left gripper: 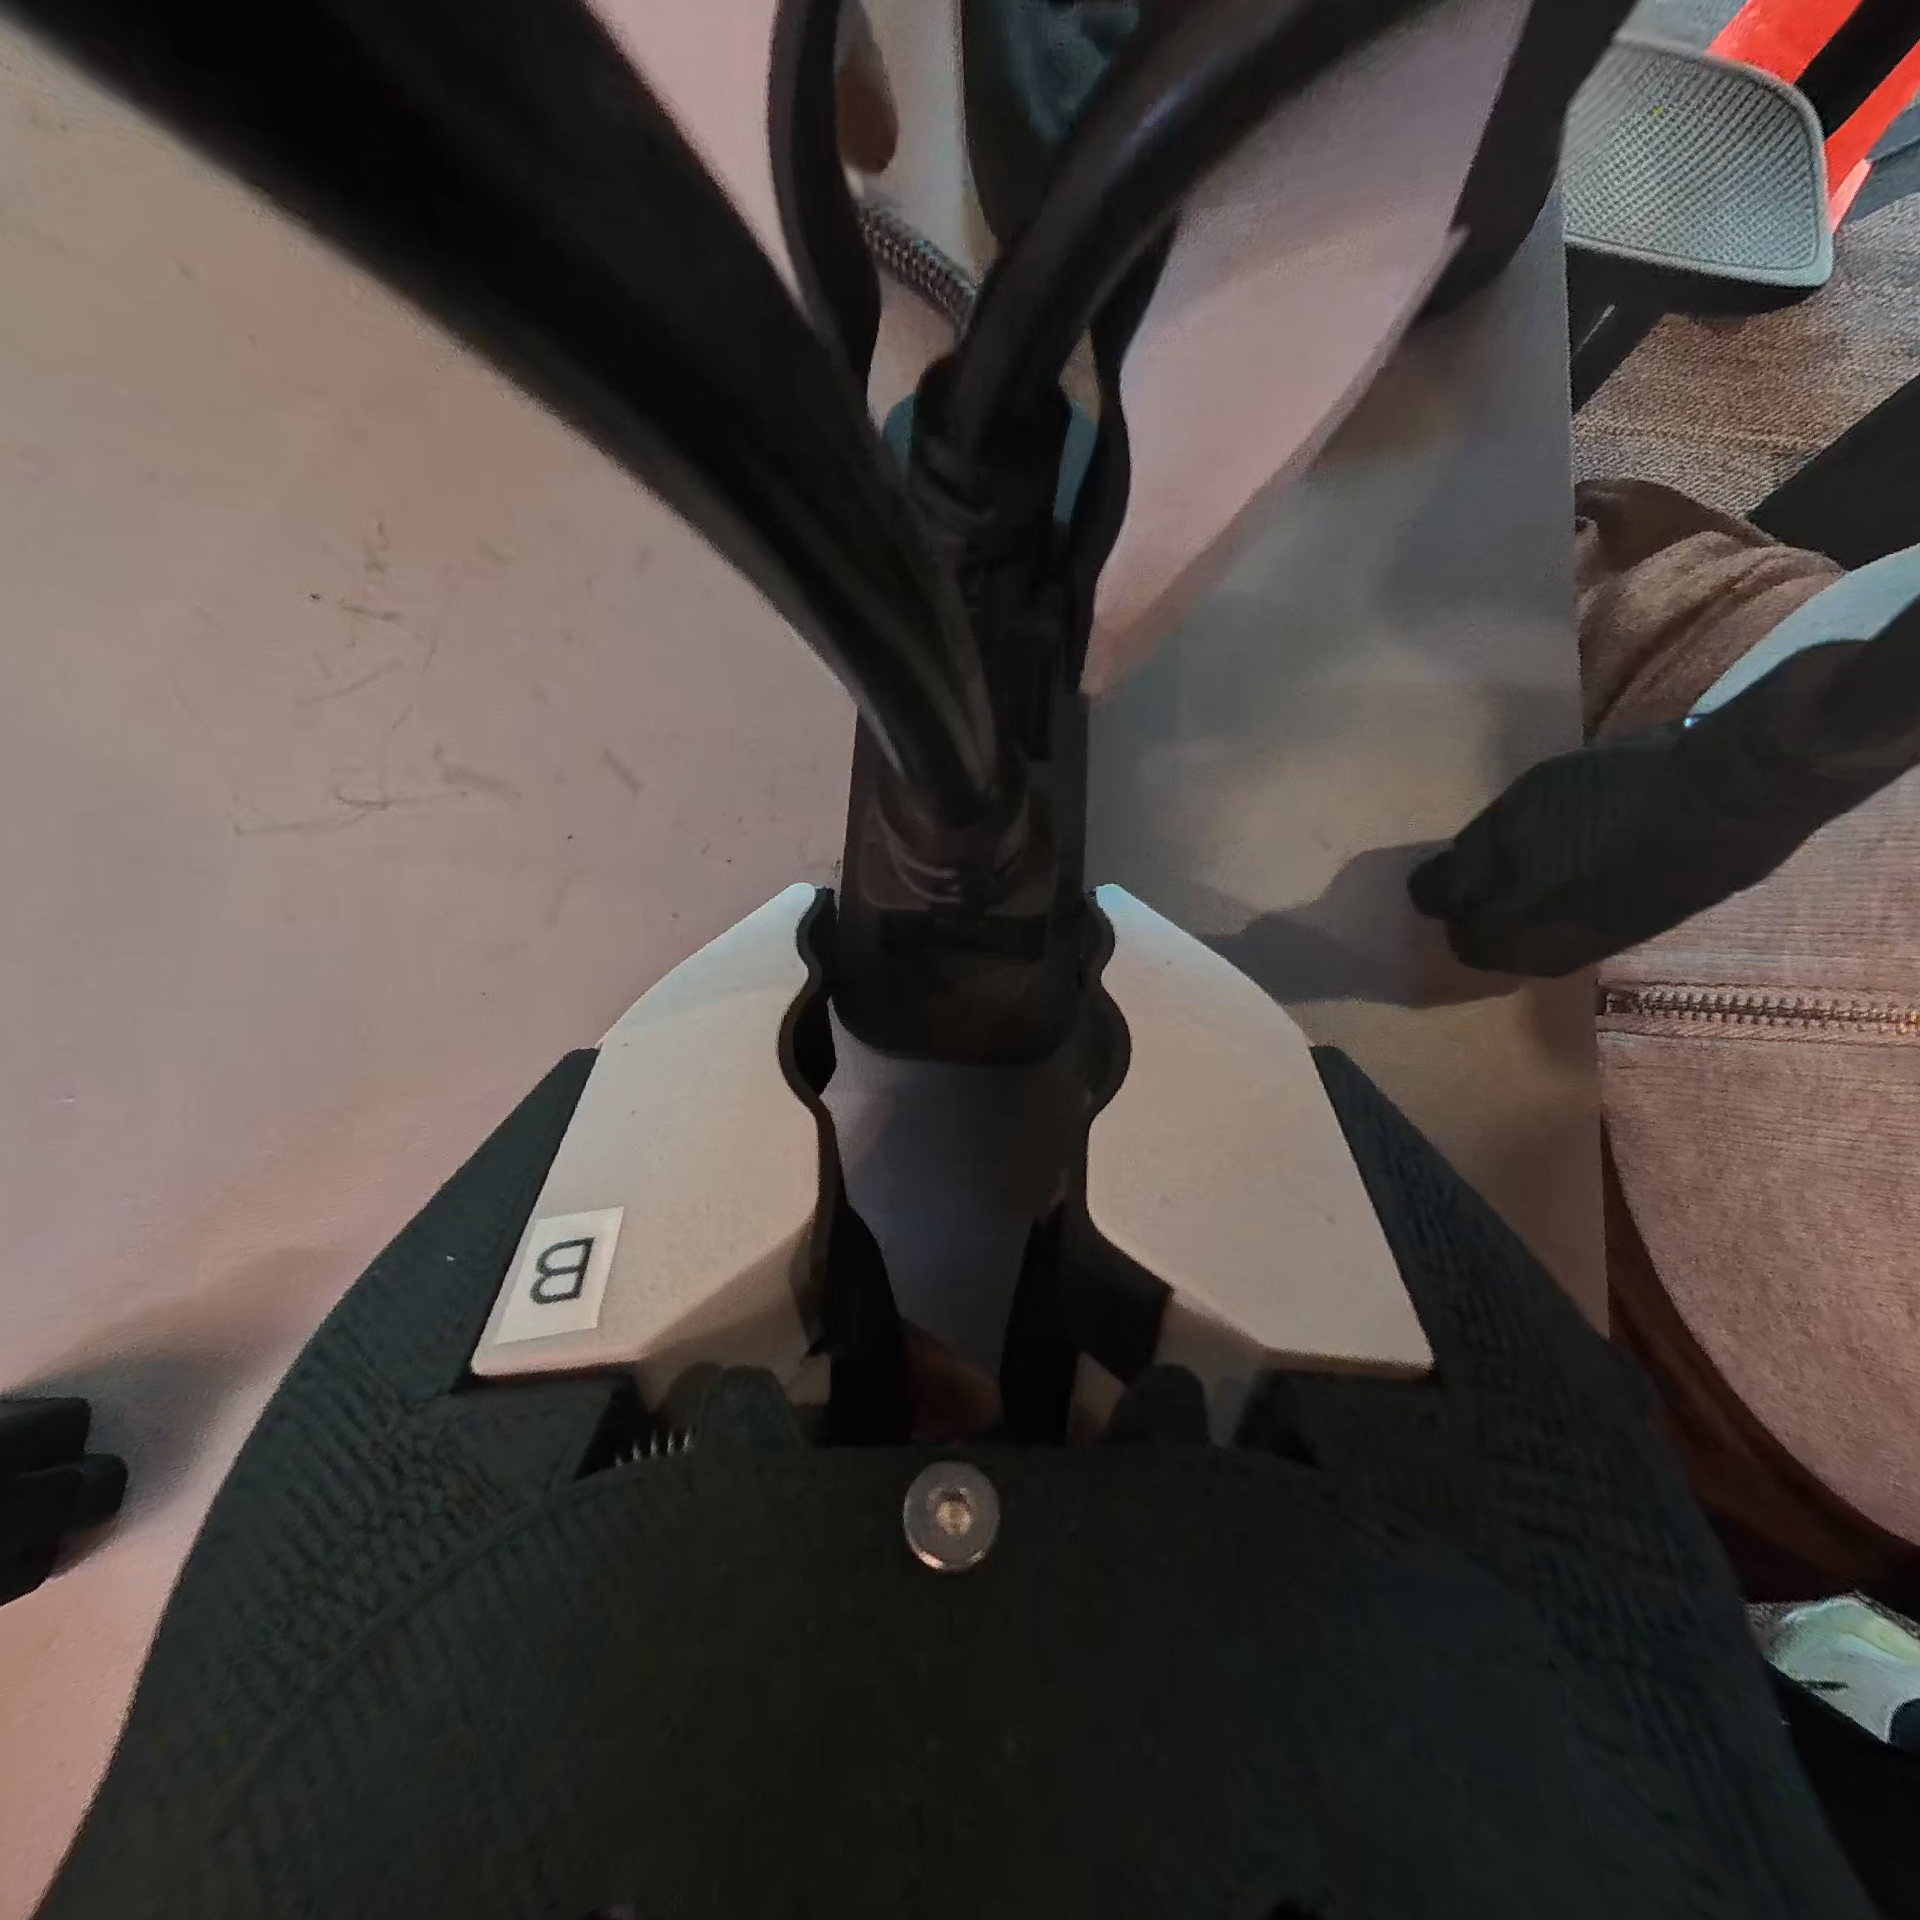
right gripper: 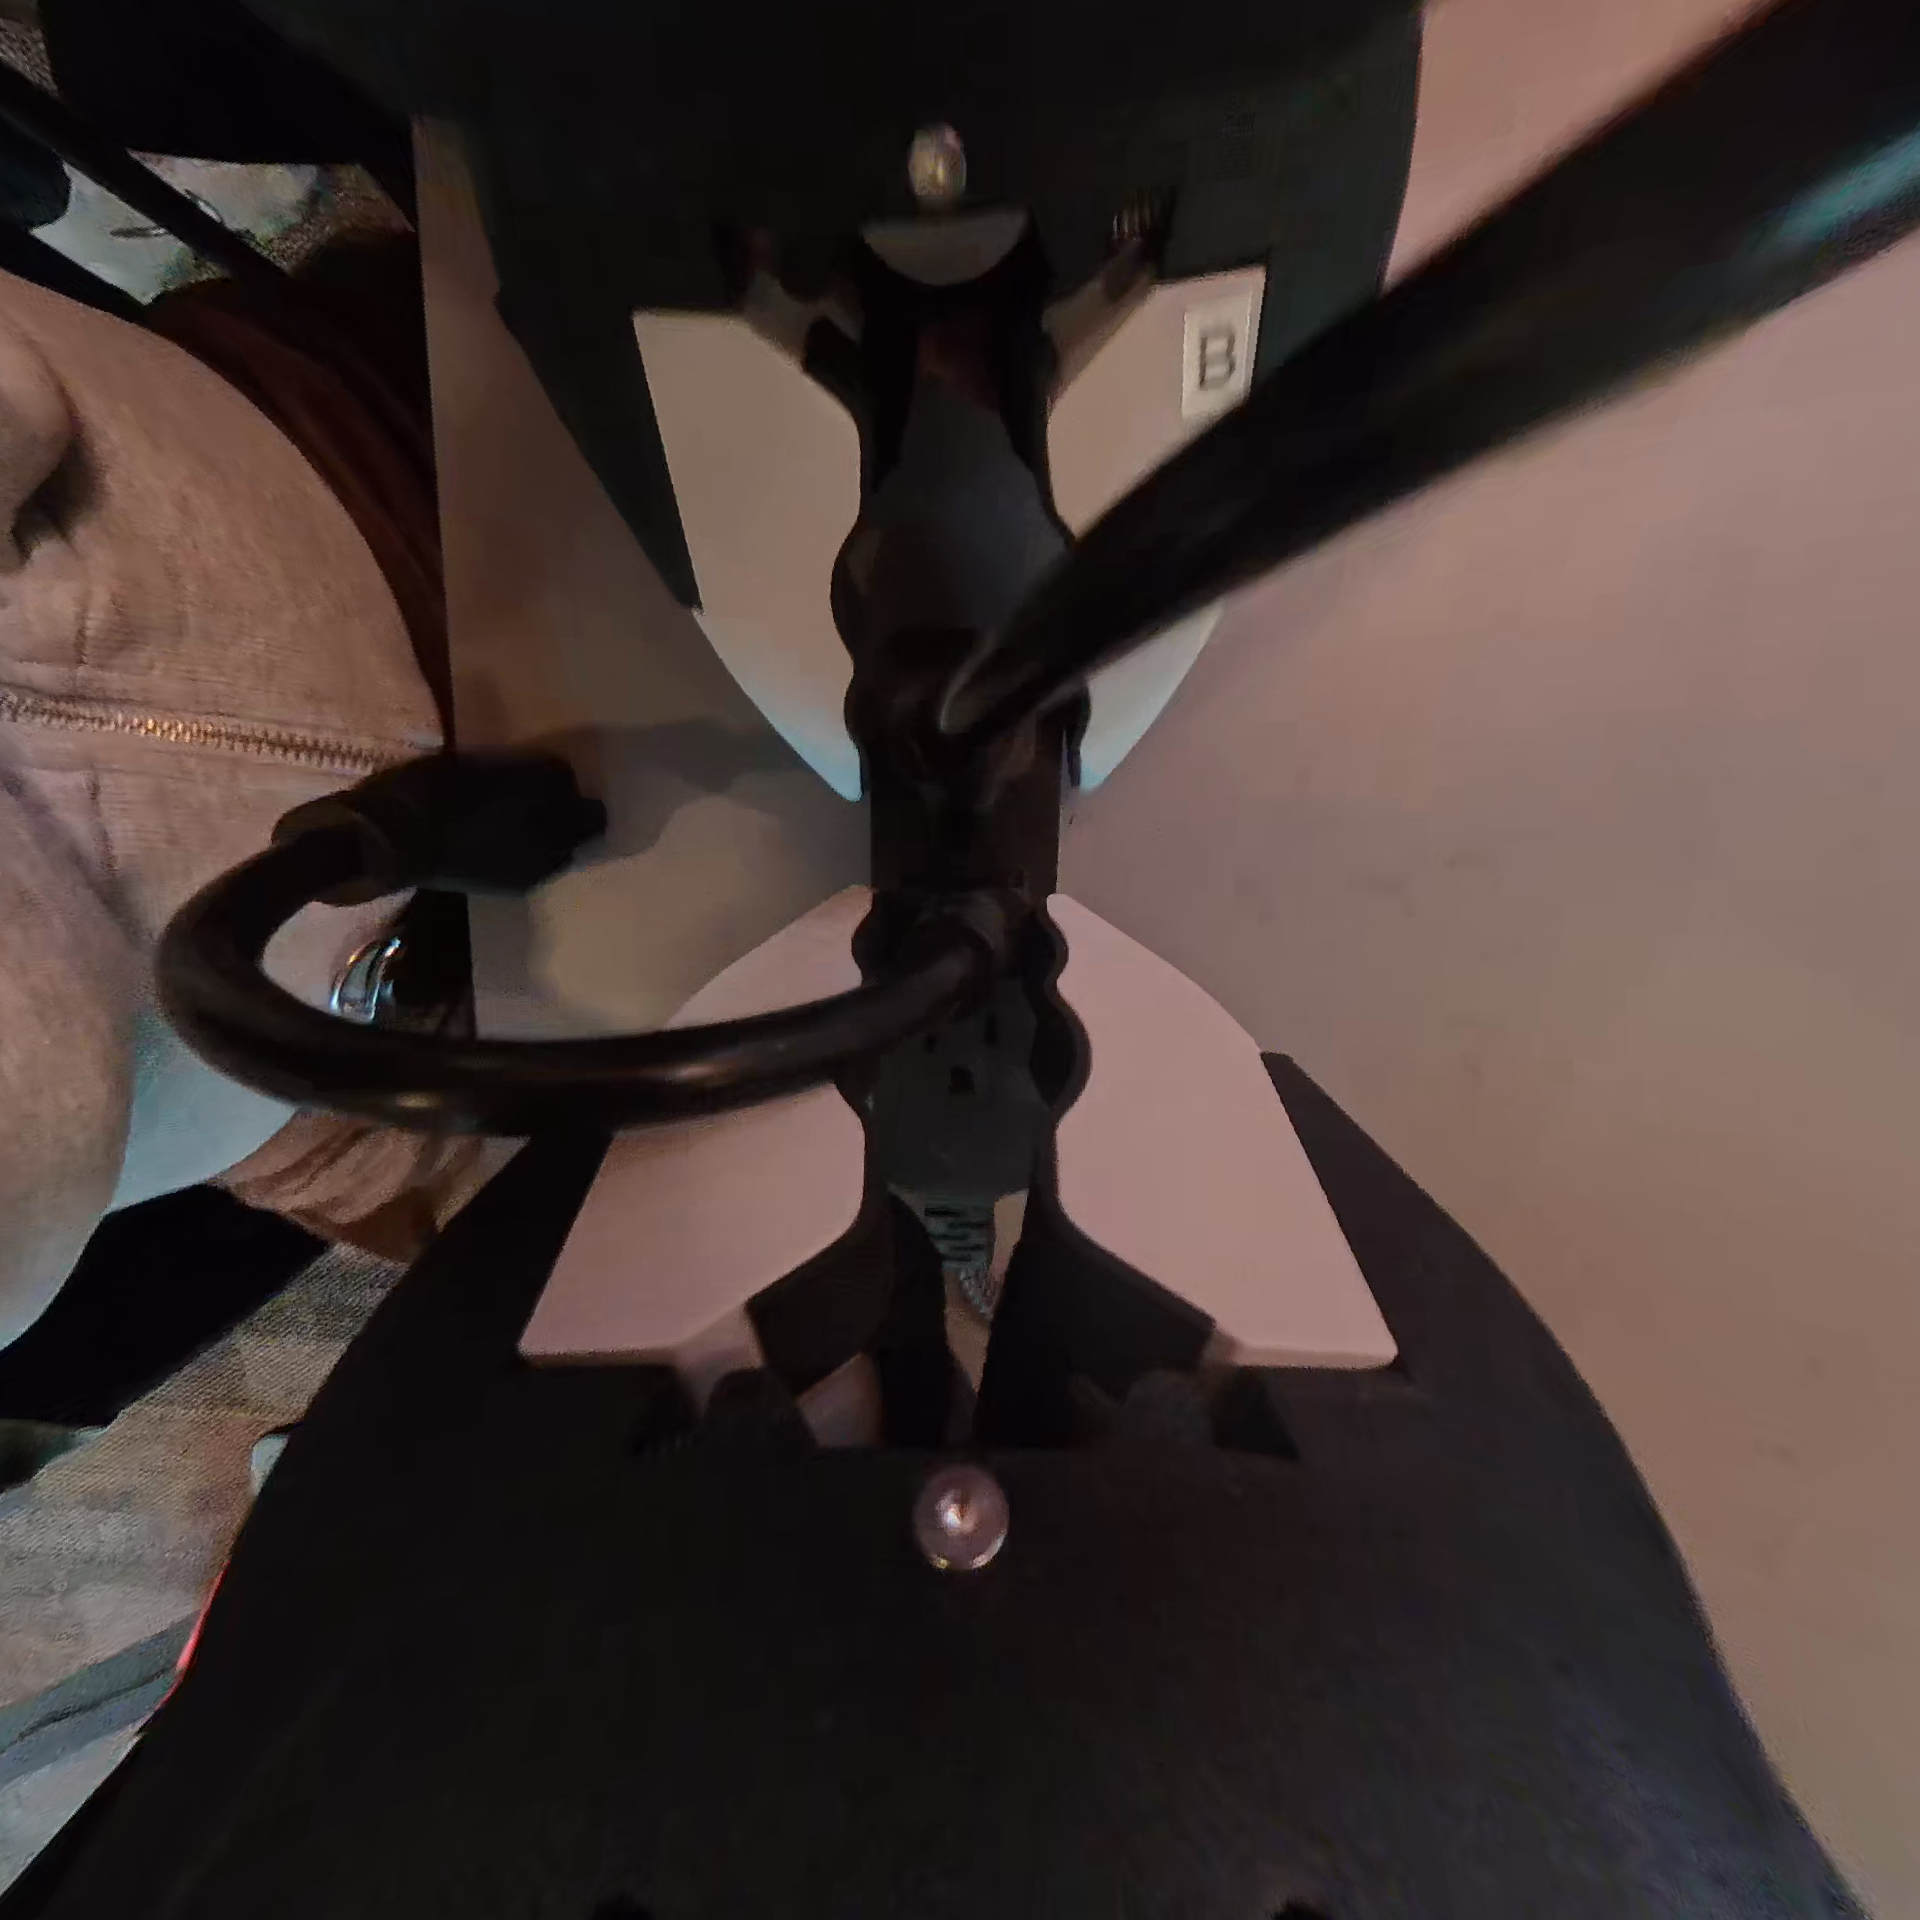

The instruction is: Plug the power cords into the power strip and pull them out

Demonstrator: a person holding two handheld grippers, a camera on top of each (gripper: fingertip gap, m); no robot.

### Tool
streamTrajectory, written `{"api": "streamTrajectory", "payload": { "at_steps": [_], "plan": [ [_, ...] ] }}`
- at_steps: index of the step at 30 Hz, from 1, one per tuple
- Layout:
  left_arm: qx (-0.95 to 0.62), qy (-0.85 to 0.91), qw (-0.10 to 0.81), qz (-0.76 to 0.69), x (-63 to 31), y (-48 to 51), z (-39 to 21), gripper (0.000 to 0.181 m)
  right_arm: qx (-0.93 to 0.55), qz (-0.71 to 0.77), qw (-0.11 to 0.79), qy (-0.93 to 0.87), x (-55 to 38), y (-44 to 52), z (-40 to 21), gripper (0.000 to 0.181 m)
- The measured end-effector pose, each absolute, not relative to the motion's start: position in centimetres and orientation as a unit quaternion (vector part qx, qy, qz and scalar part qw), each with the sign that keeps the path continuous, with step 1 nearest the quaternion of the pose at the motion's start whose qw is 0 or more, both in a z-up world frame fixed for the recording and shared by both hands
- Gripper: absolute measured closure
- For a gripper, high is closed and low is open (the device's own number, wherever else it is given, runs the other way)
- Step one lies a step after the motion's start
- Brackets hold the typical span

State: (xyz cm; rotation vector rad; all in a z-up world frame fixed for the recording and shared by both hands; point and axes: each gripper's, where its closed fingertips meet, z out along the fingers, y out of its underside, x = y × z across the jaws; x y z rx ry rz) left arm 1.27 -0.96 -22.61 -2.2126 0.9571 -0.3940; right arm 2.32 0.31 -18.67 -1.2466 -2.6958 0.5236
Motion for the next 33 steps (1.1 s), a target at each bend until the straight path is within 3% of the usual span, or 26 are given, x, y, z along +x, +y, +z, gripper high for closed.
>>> {"api": "streamTrajectory", "payload": {
  "at_steps": [26, 31, 33],
  "plan": [
    [-0.849, 0.374, 0.337, -0.160, 1.4, -1.2, -22.6, 0.137, -0.391, 0.165, 0.059, -0.903, 2.2, -0.2, -20.1, 0.153],
    [-0.850, 0.374, 0.336, -0.161, 1.4, -1.3, -22.6, 0.137, -0.367, 0.190, 0.073, -0.908, 3.0, -0.6, -19.4, 0.139],
    [-0.850, 0.374, 0.335, -0.161, 1.4, -1.3, -22.6, 0.137, -0.385, 0.246, 0.083, -0.886, 2.6, -1.1, -17.7, 0.125]
  ]
}}
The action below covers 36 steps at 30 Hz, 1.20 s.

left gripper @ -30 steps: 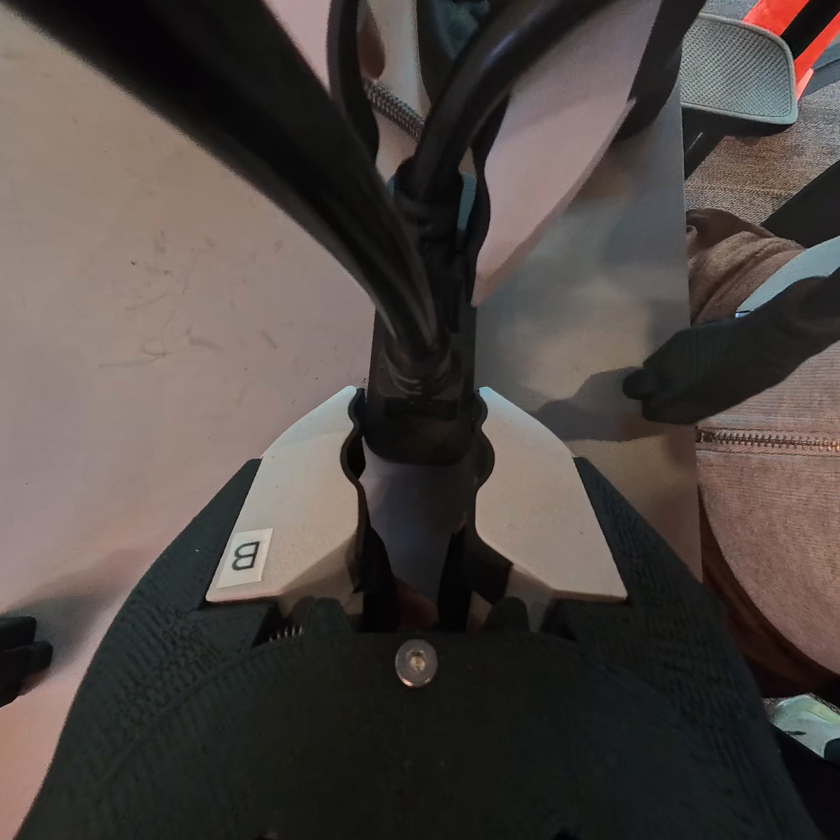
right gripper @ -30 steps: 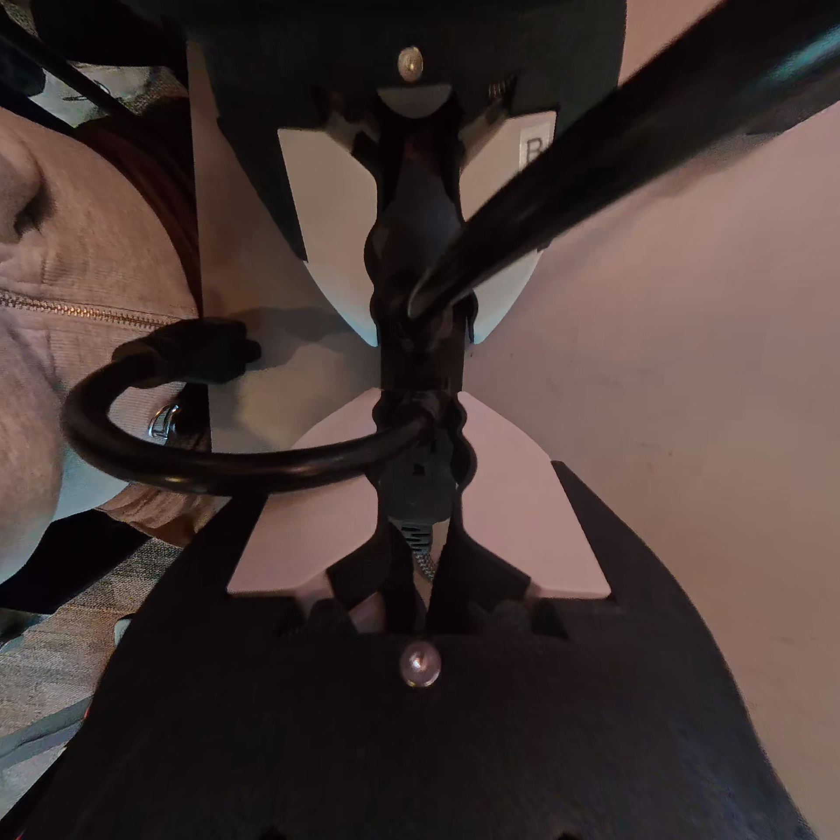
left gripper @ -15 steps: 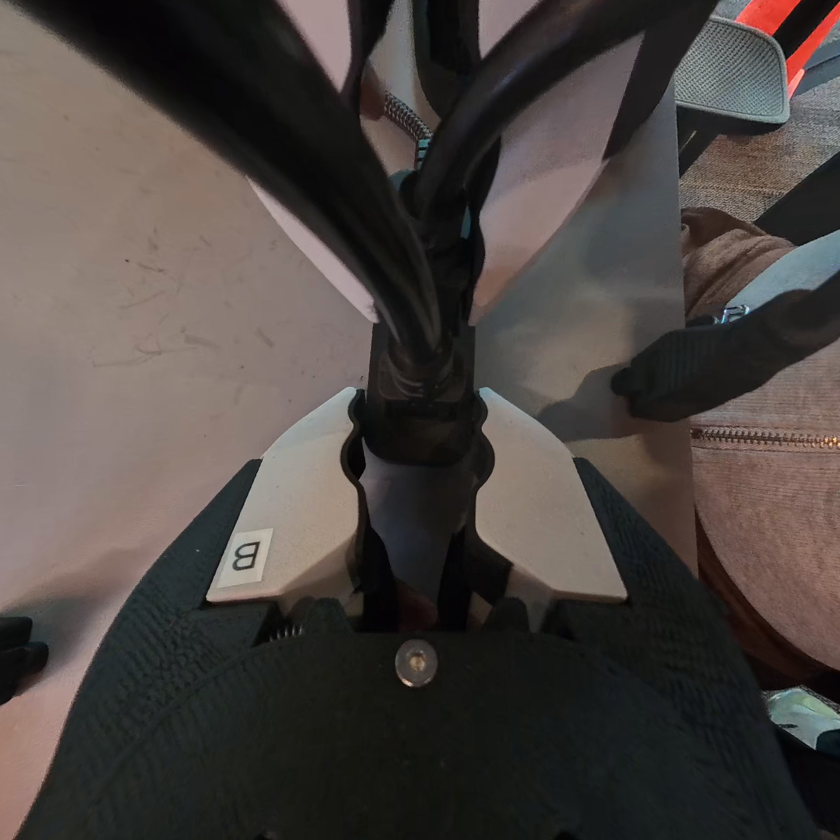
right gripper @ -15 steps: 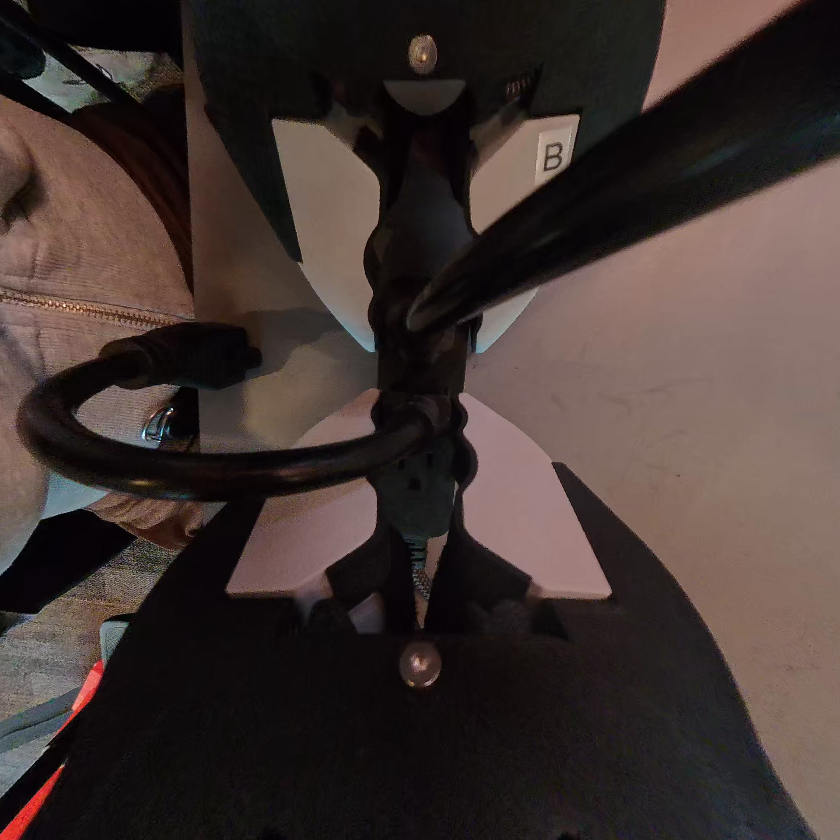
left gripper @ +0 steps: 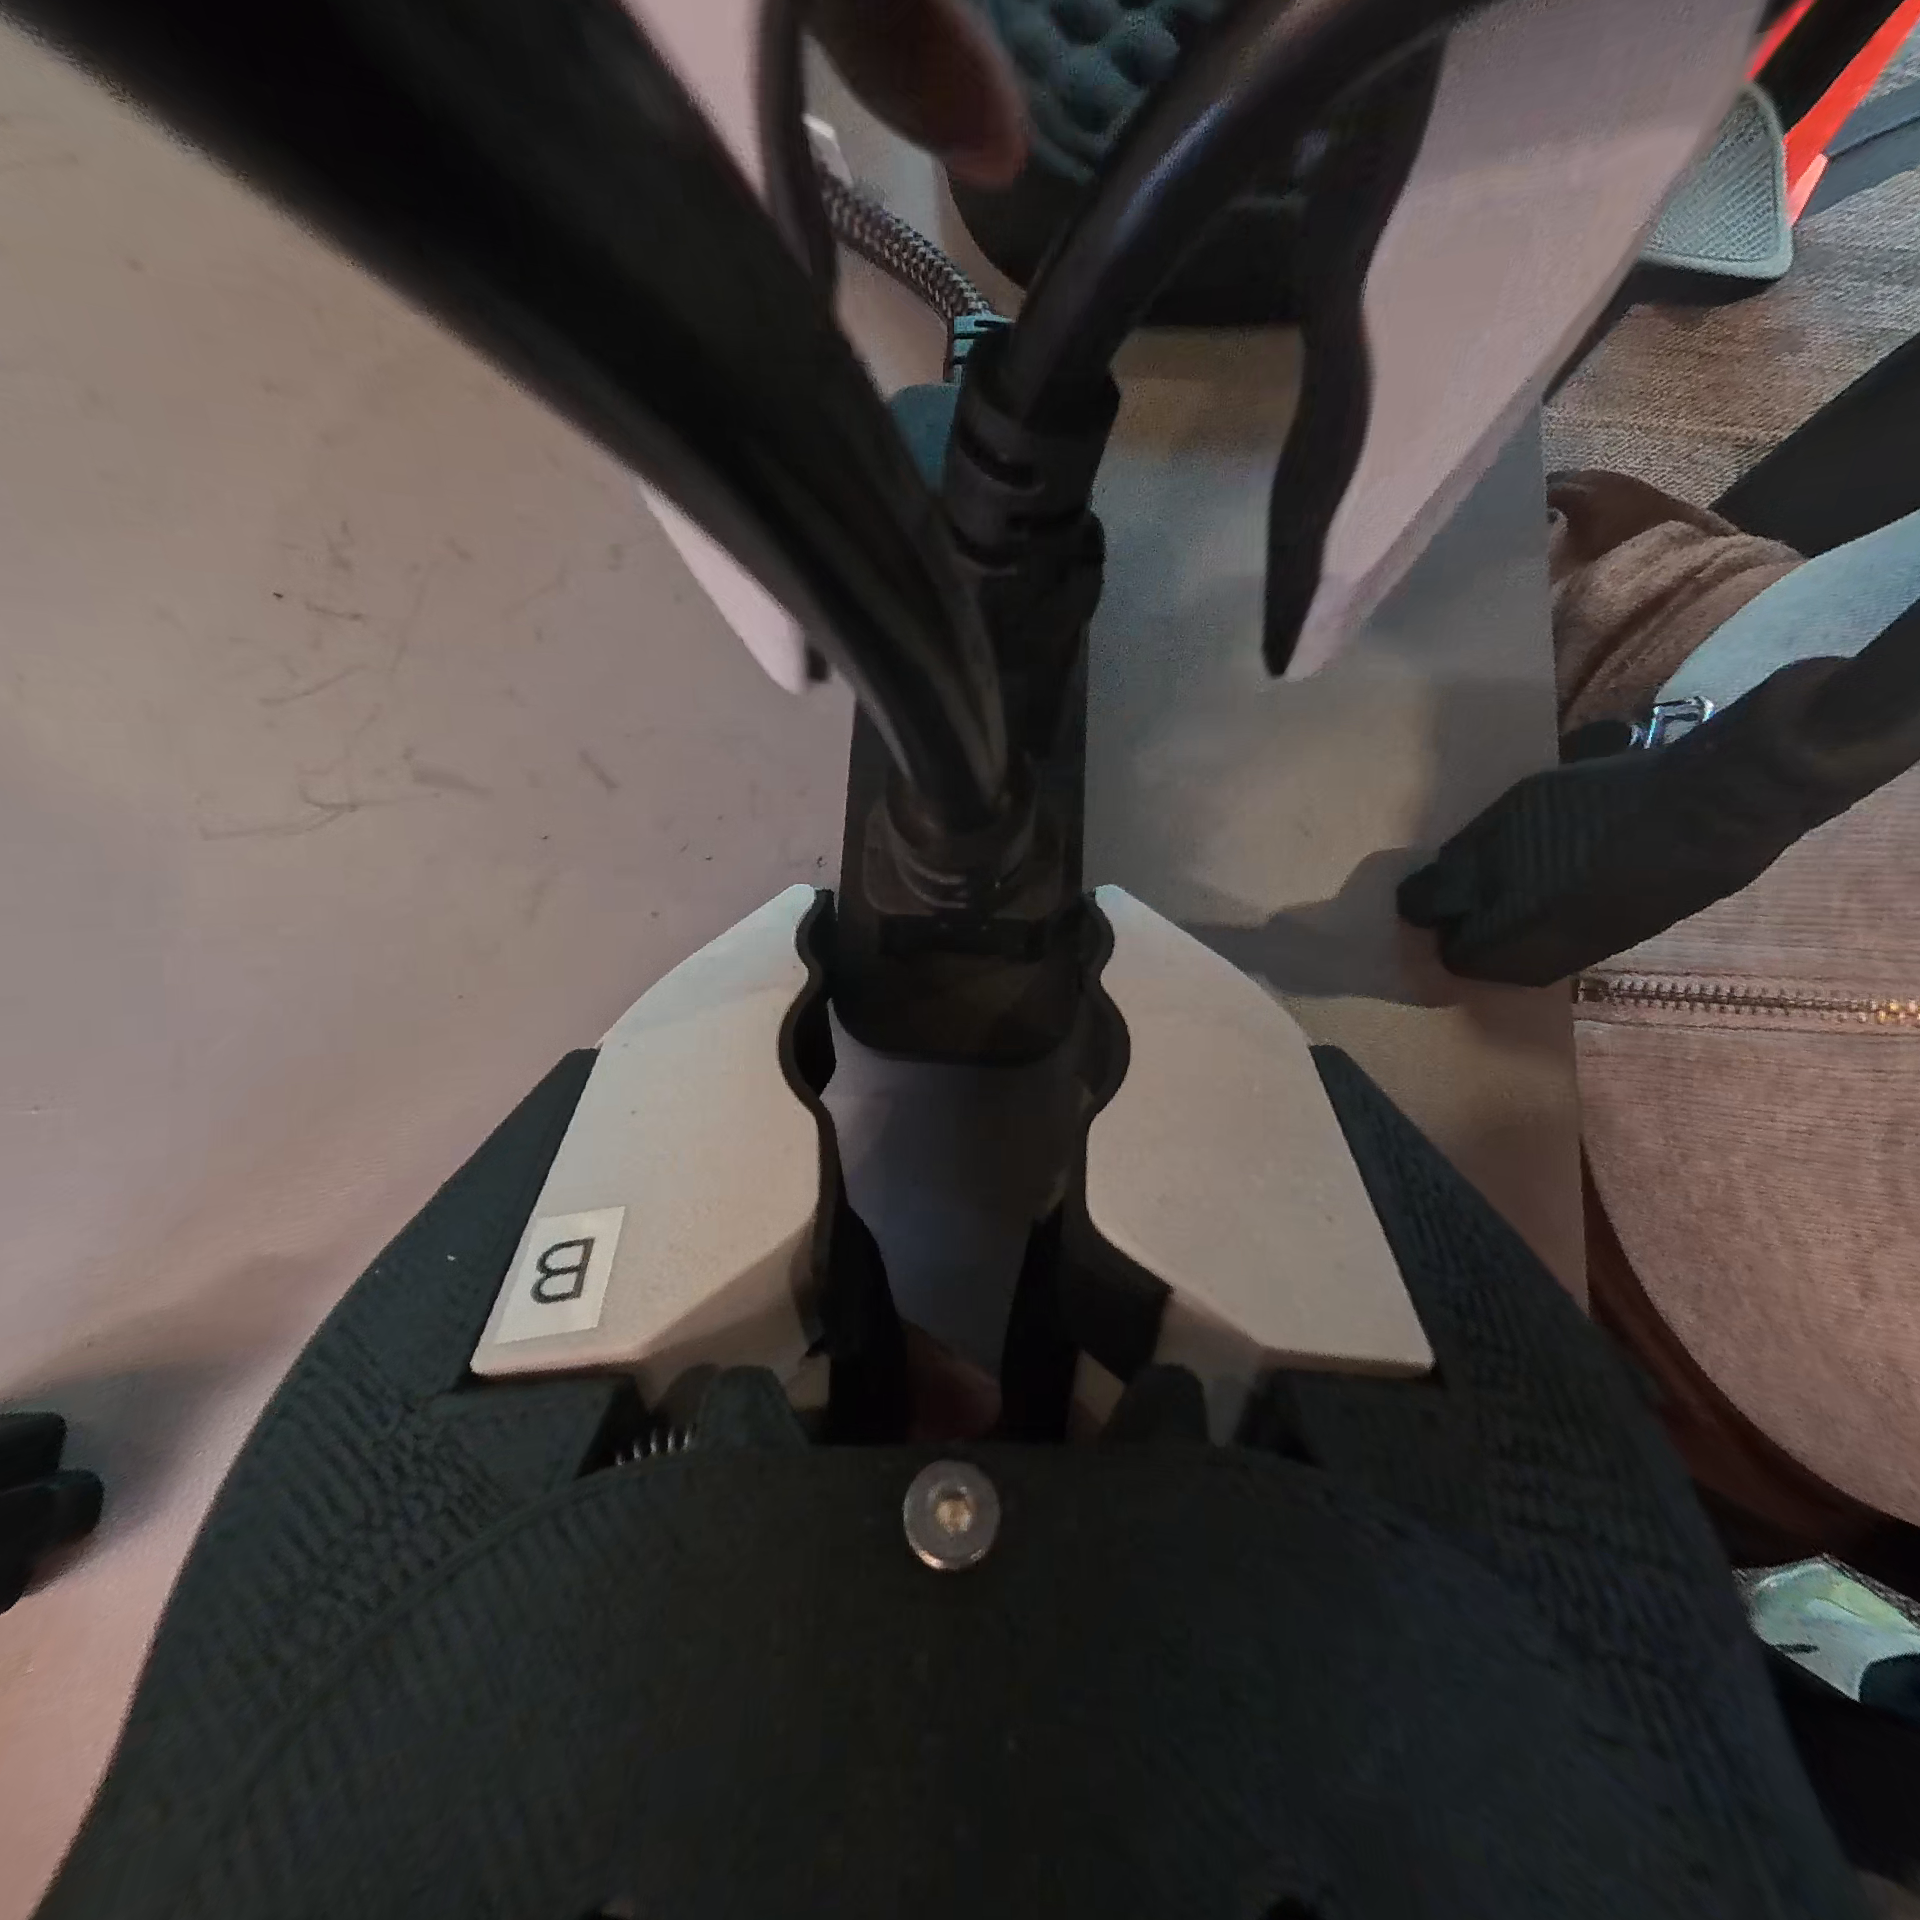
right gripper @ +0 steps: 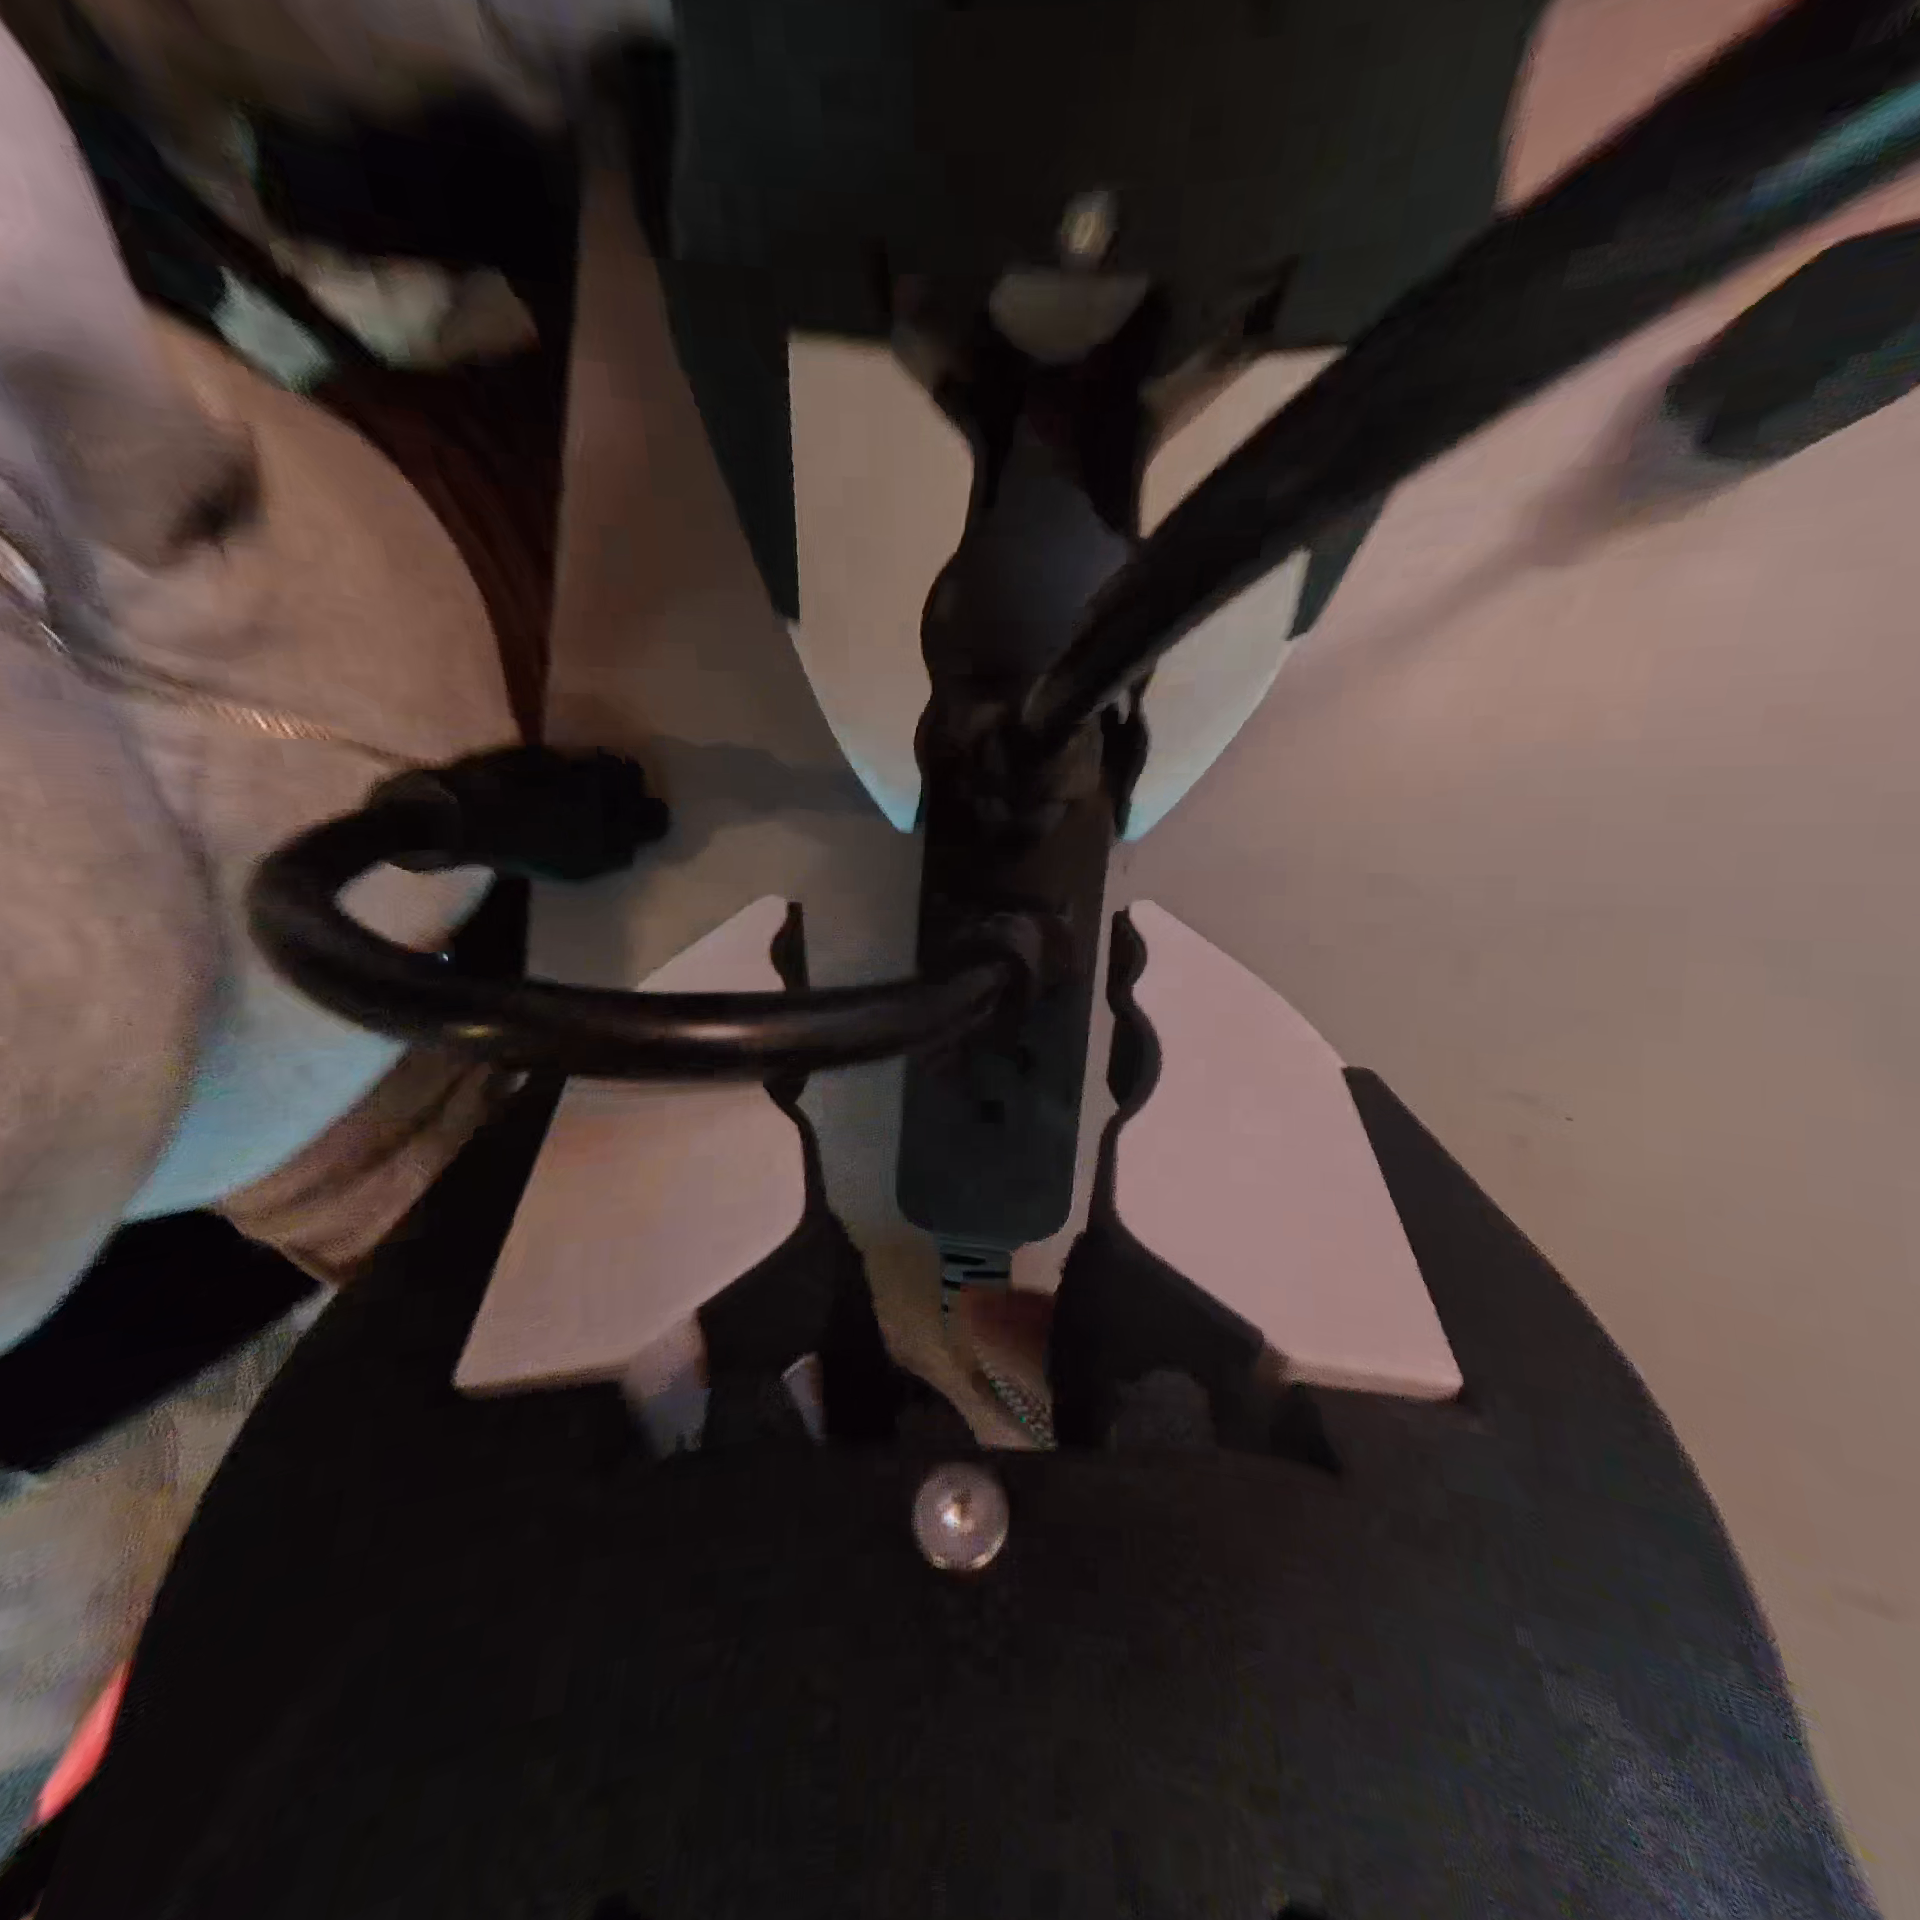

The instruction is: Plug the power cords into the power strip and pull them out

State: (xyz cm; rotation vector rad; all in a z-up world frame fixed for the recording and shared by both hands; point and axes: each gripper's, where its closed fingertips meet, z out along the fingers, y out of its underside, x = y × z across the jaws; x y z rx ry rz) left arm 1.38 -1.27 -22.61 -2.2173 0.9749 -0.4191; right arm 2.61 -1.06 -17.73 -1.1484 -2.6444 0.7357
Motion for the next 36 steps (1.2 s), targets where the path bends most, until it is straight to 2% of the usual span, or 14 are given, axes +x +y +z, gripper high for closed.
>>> {"api": "streamTrajectory", "payload": {
  "at_steps": [3, 7, 18, 36],
  "plan": [
    [-0.850, 0.373, 0.334, -0.161, 1.4, -1.3, -22.6, 0.137, -0.379, 0.245, 0.105, -0.886, 2.4, -0.6, -16.2, 0.128],
    [-0.851, 0.372, 0.333, -0.163, 1.4, -1.3, -22.6, 0.137, -0.337, 0.197, 0.123, -0.912, 2.2, -0.5, -16.9, 0.156],
    [-0.849, 0.375, 0.336, -0.159, 1.5, -1.3, -22.6, 0.137, -0.391, 0.201, 0.077, -0.895, 2.4, 0.0, -17.2, 0.156],
    [-0.851, 0.372, 0.333, -0.165, 1.4, -1.3, -22.6, 0.137, -0.374, 0.198, 0.038, -0.905, 2.3, -0.7, -17.6, 0.156]
  ]
}}
